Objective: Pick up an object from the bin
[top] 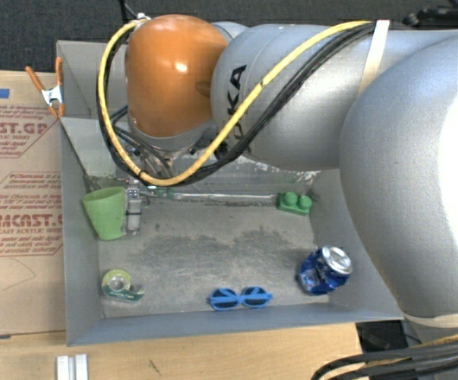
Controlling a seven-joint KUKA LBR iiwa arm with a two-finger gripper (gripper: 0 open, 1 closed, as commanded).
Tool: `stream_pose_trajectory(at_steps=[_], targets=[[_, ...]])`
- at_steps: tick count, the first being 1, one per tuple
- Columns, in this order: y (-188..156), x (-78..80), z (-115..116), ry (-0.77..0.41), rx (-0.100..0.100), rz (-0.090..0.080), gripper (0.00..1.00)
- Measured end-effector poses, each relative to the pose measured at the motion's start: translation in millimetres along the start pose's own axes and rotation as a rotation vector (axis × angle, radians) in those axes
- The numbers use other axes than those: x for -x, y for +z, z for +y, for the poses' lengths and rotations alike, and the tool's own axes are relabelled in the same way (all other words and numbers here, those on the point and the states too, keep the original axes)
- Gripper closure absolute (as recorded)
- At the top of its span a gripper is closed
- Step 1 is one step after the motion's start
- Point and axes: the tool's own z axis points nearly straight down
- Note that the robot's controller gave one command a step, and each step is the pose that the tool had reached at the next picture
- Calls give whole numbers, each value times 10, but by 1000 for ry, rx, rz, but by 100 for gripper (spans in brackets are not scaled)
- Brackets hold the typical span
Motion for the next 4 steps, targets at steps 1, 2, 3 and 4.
stream_pose_trajectory(at_steps=[1,2,3,4], targets=[[1564,112,-104,-95,-1,-3,0],[1516,121,-87,-95,3,-6,100],[316,-156,-384,-58,3,-14,100],[-400,-125,-652,-47,2,-16,100]])
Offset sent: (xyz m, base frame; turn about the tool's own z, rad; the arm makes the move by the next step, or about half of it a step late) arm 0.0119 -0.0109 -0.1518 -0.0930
